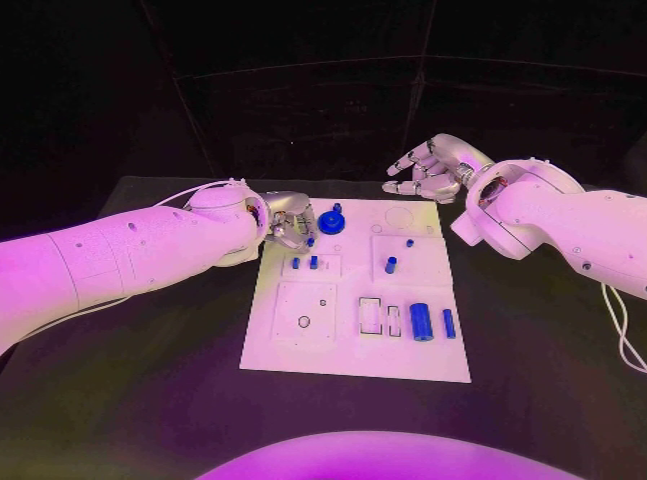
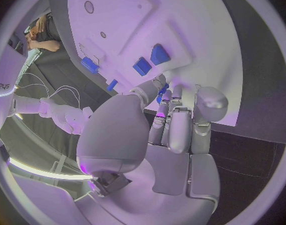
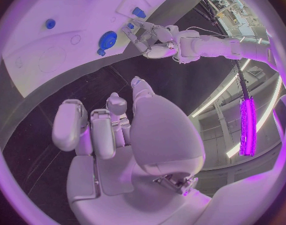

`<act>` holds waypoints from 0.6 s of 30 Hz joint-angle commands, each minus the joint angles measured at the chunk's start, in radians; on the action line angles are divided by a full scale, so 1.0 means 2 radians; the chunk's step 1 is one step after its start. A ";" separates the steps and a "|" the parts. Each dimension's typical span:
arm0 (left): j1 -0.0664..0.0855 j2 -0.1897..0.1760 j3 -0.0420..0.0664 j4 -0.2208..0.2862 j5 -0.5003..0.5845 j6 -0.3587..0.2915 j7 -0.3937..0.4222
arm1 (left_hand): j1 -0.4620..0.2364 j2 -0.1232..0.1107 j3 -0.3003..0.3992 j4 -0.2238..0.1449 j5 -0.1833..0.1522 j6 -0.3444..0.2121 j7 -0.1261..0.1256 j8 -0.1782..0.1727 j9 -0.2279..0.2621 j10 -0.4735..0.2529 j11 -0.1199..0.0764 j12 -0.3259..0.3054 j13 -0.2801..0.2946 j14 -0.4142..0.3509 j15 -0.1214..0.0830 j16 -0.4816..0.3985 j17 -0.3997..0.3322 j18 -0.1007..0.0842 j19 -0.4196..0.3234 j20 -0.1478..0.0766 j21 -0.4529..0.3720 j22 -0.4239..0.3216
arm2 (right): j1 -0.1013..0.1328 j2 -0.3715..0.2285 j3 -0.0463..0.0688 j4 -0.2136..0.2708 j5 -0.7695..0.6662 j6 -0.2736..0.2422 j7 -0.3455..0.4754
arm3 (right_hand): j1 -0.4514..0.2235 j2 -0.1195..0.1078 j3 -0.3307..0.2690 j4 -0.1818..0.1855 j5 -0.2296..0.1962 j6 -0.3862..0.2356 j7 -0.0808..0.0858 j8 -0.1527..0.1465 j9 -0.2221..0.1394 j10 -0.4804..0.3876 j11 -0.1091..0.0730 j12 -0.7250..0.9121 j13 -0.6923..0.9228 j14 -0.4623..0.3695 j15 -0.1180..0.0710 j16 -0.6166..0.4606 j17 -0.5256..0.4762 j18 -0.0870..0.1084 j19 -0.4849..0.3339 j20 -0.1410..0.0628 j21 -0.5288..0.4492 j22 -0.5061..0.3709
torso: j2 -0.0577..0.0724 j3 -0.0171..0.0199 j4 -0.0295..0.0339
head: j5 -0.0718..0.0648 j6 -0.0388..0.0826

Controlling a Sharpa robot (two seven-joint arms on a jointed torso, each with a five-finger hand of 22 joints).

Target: Assemble the parts on the task board

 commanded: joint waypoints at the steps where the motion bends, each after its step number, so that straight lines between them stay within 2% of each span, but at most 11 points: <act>1: 0.000 -0.003 0.000 0.002 -0.002 -0.009 -0.006 | 0.001 -0.005 -0.004 0.001 0.000 -0.003 0.001 -0.002 -0.001 -0.004 0.001 -0.003 0.000 -0.001 0.004 -0.003 -0.001 -0.005 0.000 0.003 -0.003 -0.001 | 0.001 0.000 0.000 -0.001 0.001 0.005 0.001 | 0.002 0.006 -0.002 0.001 0.004 0.002 0.001 0.002 0.000 -0.012 0.001 -0.012 -0.010 0.029 -0.002 -0.004 0.031 0.001 -0.006 -0.001 -0.004 -0.005 | 0.000 -0.0002 0.0002 | -0.001 0.001; 6: 0.000 -0.013 0.001 0.007 -0.002 -0.020 -0.004 | 0.001 -0.006 -0.004 0.000 0.000 -0.004 0.003 -0.003 -0.002 -0.005 0.002 -0.003 0.001 -0.001 0.004 -0.003 -0.001 -0.004 0.000 0.004 -0.004 -0.001 | 0.001 -0.002 0.000 -0.007 -0.003 0.015 -0.004 | 0.023 0.011 0.003 -0.003 0.004 0.004 0.001 0.004 0.000 -0.093 0.000 -0.129 -0.124 0.019 -0.003 -0.029 0.000 0.005 -0.018 -0.001 -0.017 -0.028 | 0.000 -0.0006 0.0003 | -0.002 0.001; 8: 0.000 -0.019 0.001 0.010 0.005 -0.031 0.001 | 0.002 -0.006 -0.004 0.000 0.000 -0.007 0.003 -0.003 -0.003 -0.005 0.002 -0.003 0.001 -0.001 0.004 -0.003 -0.001 -0.004 0.000 0.004 -0.003 0.000 | 0.001 -0.003 0.000 -0.011 -0.013 0.020 -0.004 | 0.044 0.014 0.013 -0.009 0.001 0.017 -0.002 0.010 0.001 -0.100 -0.001 -0.167 -0.158 0.015 -0.005 -0.044 -0.018 0.006 -0.019 -0.004 -0.020 -0.032 | -0.001 -0.0008 0.0006 | -0.002 0.002; 11: 0.000 -0.033 0.001 0.015 0.038 -0.061 0.019 | 0.002 -0.003 -0.002 0.001 0.001 -0.007 0.002 -0.002 -0.004 -0.001 0.001 0.000 0.003 -0.001 0.004 -0.003 -0.002 -0.004 0.000 0.004 -0.006 -0.002 | -0.001 -0.005 0.000 -0.019 -0.036 0.030 -0.004 | 0.066 0.011 0.028 -0.012 -0.008 0.043 -0.006 0.019 0.002 -0.106 -0.004 -0.232 -0.214 0.014 -0.008 -0.057 -0.033 0.005 -0.018 -0.006 -0.021 -0.033 | -0.001 -0.0004 0.0003 | -0.003 0.005; 13: 0.000 -0.042 0.001 0.018 0.078 -0.086 0.036 | 0.002 -0.002 0.000 0.001 0.001 -0.002 0.003 0.001 -0.004 0.001 0.002 0.001 0.003 -0.004 0.004 -0.007 -0.011 0.000 -0.006 0.005 -0.024 -0.016 | -0.004 -0.007 0.000 -0.023 -0.057 0.036 -0.003 | 0.076 0.008 0.038 -0.013 -0.017 0.054 -0.005 0.022 0.002 -0.106 -0.004 -0.272 -0.248 0.015 -0.008 -0.061 -0.037 0.005 -0.018 -0.006 -0.021 -0.033 | -0.001 -0.0007 0.0002 | -0.004 0.007; 16: 0.000 -0.055 0.001 0.022 0.166 -0.122 0.067 | 0.004 0.000 0.004 0.001 0.001 0.006 0.005 0.005 -0.005 -0.001 0.004 0.001 0.003 -0.019 0.005 -0.028 -0.046 0.007 -0.023 0.006 -0.066 -0.048 | -0.010 -0.009 -0.001 -0.028 -0.091 0.043 0.000 | 0.083 0.000 0.049 -0.011 -0.024 0.062 -0.004 0.021 0.000 -0.091 -0.001 -0.323 -0.297 0.015 -0.005 -0.065 -0.041 0.005 -0.017 -0.004 -0.022 -0.032 | -0.001 -0.0004 0.0003 | -0.008 0.009; 18: 0.000 -0.064 0.001 0.028 0.240 -0.142 0.091 | 0.006 0.003 0.008 0.000 0.001 0.011 0.009 0.007 -0.006 -0.001 0.005 0.004 0.004 -0.034 0.007 -0.047 -0.078 0.014 -0.040 0.008 -0.106 -0.079 | -0.017 -0.011 -0.001 -0.029 -0.121 0.046 0.002 | 0.088 -0.005 0.056 -0.011 -0.026 0.069 -0.006 0.020 0.000 -0.087 -0.001 -0.346 -0.320 0.016 -0.005 -0.067 -0.043 0.006 -0.017 -0.004 -0.022 -0.034 | -0.001 -0.0005 0.0000 | -0.014 0.011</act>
